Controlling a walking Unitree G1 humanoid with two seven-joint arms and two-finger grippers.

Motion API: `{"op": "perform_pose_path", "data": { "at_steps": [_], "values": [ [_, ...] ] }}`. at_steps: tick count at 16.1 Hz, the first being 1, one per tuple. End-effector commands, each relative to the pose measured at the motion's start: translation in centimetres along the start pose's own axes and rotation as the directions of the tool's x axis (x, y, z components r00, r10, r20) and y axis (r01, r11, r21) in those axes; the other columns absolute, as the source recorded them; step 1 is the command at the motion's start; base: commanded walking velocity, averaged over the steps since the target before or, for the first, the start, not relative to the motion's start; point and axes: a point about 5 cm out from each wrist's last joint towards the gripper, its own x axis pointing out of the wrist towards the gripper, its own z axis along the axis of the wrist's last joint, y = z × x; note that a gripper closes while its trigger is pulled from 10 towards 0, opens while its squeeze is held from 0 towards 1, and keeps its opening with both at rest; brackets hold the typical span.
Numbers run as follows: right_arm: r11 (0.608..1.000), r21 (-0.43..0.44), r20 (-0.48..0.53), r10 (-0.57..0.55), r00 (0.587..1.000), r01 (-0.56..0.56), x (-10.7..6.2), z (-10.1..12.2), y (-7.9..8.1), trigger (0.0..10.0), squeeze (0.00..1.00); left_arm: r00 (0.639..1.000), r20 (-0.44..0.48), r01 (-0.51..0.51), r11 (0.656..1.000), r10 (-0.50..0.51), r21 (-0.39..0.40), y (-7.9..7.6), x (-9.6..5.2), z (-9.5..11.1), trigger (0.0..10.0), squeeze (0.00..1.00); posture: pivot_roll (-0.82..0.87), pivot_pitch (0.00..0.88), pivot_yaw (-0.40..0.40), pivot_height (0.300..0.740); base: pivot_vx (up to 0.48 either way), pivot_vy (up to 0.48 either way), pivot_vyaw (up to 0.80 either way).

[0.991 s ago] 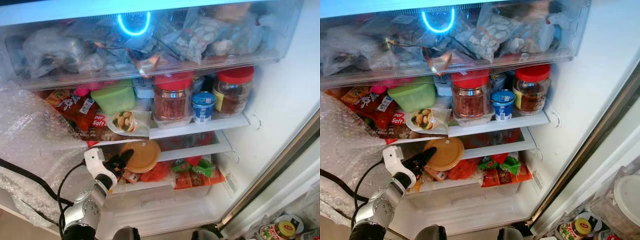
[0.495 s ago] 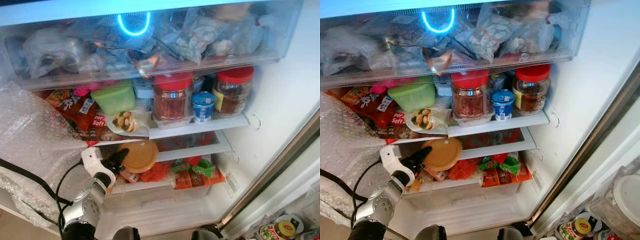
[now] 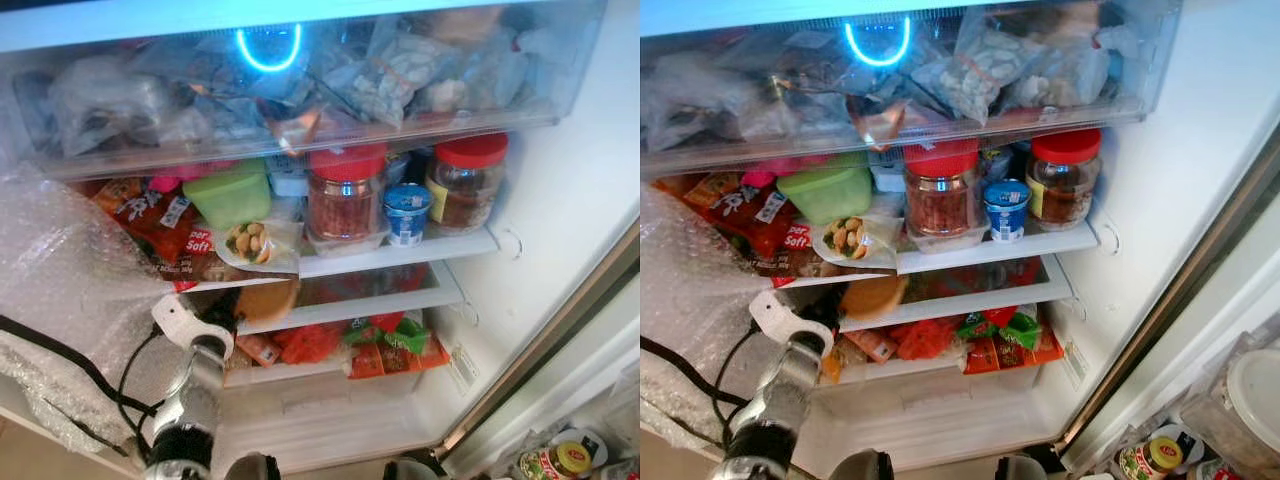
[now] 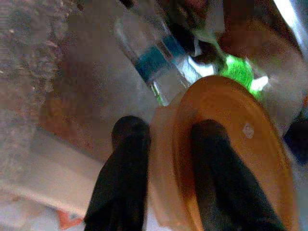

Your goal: Restocking fridge

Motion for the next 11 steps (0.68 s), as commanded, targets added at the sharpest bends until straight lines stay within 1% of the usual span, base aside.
{"op": "perform_pose_path", "data": {
  "at_steps": [1, 2, 3, 4, 5, 6, 8, 9, 10, 11],
  "values": [
    [1.0, -0.006, 0.037, 0.022, 0.999, -0.022, 0.3, 1.1, 0.6, 10.0, 0.0, 0.999, -0.009, -0.049, 0.998, 0.049, -0.028, 0.4, 0.2, 0.0, 0.0, 0.0, -0.02, 0.0, 0.05, 0.652, 0.0, 0.0, 0.0],
    [1.0, -0.006, 0.037, 0.023, 0.999, -0.023, 0.3, 1.0, 0.6, 10.0, 0.0, 0.998, -0.02, -0.058, 0.995, 0.056, -0.077, 0.5, 0.6, -0.1, 0.0, 0.0, -0.03, 0.0, 0.051, 0.652, 0.0, 0.0, 0.0],
    [1.0, -0.005, 0.036, 0.022, 0.999, -0.022, 0.3, 1.0, 0.6, 10.0, 0.0, 0.998, -0.052, -0.029, 0.996, 0.025, -0.086, 0.4, 0.8, -0.3, 0.0, 0.0, -0.03, 0.0, 0.051, 0.652, 0.0, 0.0, 0.0],
    [1.0, -0.005, 0.036, 0.022, 0.999, -0.022, 0.3, 1.0, 0.6, 10.0, 0.0, 0.997, -0.072, -0.025, 0.995, 0.018, -0.093, 0.4, 0.9, -0.5, 10.0, 0.0, -0.02, 0.0, 0.049, 0.652, 0.0, 0.0, 0.0],
    [1.0, -0.005, 0.036, 0.022, 0.999, -0.022, 0.3, 1.0, 0.6, 10.0, 0.0, 0.996, -0.085, -0.02, 0.995, 0.012, -0.097, 0.4, 1.0, -0.7, 10.0, 0.0, -0.02, 0.0, 0.05, 0.652, 0.0, 0.0, 0.0],
    [1.0, -0.005, 0.036, 0.021, 0.999, -0.021, 0.3, 1.0, 0.7, 10.0, 0.0, 0.995, -0.101, -0.011, 0.997, 0.003, -0.074, 0.3, 1.1, -0.9, 10.0, 0.0, -0.03, 0.0, 0.051, 0.652, 0.0, 0.0, 0.0],
    [1.0, -0.001, 0.036, 0.019, 0.999, -0.019, 0.3, 1.0, 0.7, 10.0, 0.0, 0.995, -0.098, 0.022, 0.999, -0.026, -0.045, 0.0, 1.2, -1.0, 10.0, 0.0, -0.03, 0.0, 0.051, 0.652, 0.0, 0.0, 0.0],
    [1.0, -0.001, 0.036, 0.019, 0.999, -0.019, 0.3, 1.0, 0.6, 10.0, 0.0, 0.995, -0.093, 0.031, 0.999, -0.034, -0.035, -0.1, 1.3, -0.9, 10.0, 0.49, -0.03, 0.0, 0.051, 0.652, 0.0, 0.0, 0.0],
    [1.0, -0.001, 0.036, 0.019, 0.999, -0.018, 0.3, 1.0, 0.6, 10.0, 0.0, 0.995, -0.091, 0.035, 0.999, -0.038, -0.042, -0.1, 1.4, -0.9, 10.0, 0.92, -0.03, 0.0, 0.051, 0.652, 0.0, 0.0, 0.0],
    [1.0, -0.001, 0.036, 0.018, 0.999, -0.018, 0.3, 1.0, 0.6, 10.0, 0.0, 0.996, -0.07, 0.056, 0.997, -0.06, -0.049, -0.3, 1.5, -0.5, 10.0, 1.0, -0.03, 0.0, 0.05, 0.652, 0.0, 0.0, 0.0]
  ]
}}
